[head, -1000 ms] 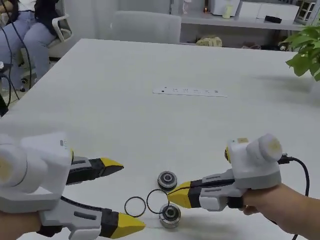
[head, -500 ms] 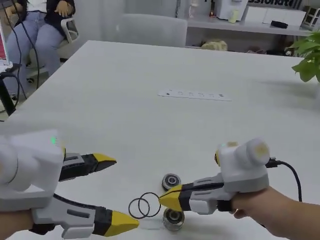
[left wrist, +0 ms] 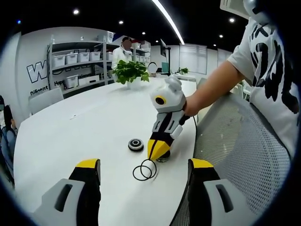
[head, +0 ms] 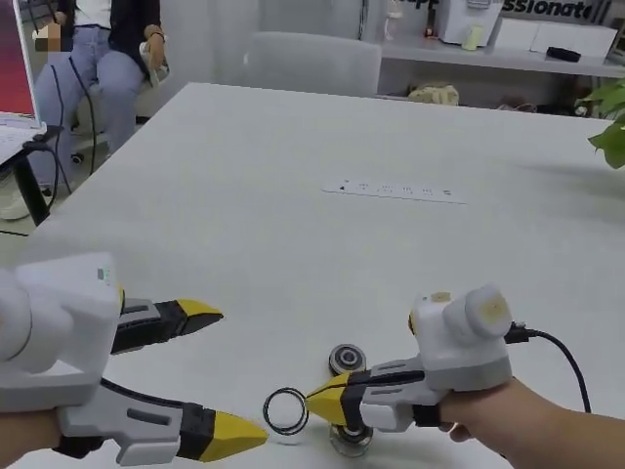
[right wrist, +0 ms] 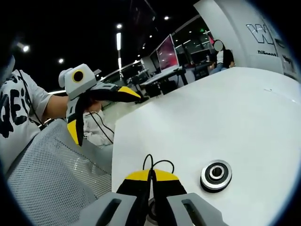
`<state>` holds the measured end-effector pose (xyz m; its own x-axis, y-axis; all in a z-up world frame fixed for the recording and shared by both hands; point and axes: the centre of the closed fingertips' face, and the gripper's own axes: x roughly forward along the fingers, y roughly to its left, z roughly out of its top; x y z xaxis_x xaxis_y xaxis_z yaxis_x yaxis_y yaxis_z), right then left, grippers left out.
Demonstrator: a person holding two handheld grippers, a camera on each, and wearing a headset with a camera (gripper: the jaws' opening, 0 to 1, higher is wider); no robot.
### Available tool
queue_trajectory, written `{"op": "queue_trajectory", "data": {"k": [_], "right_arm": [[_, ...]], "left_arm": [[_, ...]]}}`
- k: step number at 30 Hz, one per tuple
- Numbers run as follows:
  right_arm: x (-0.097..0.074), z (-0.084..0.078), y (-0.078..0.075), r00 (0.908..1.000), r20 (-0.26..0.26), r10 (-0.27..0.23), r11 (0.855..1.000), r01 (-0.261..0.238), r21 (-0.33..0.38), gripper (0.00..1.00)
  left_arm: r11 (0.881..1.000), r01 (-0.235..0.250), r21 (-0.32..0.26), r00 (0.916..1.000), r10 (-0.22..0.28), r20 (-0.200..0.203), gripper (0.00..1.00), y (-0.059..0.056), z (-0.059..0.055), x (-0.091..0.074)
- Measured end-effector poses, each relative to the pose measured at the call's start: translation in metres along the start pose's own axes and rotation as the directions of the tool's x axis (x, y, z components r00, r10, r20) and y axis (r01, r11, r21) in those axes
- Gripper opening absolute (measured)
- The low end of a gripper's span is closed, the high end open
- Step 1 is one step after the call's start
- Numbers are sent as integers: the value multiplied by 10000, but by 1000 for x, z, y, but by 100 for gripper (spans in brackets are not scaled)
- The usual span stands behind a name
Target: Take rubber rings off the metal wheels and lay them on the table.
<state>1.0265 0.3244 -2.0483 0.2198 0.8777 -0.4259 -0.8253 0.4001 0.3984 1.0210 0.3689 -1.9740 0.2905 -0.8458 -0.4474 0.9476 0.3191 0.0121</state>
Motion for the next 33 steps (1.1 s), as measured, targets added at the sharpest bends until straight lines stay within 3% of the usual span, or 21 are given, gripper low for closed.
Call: {"op": "queue_trajectory", "data": {"k": [22, 33], "right_arm": [[4, -3, -23, 9954, -282, -918, 9948, 905, -460, 0], [3, 0, -23, 9953, -105, -967, 9936, 959, -590, 6]], "left_arm": [[10000, -41, -89, 9999, 40, -128, 72, 2, -1, 0], [9999, -72, -132, 9999, 70, -145, 72, 4, -1, 0]]}}
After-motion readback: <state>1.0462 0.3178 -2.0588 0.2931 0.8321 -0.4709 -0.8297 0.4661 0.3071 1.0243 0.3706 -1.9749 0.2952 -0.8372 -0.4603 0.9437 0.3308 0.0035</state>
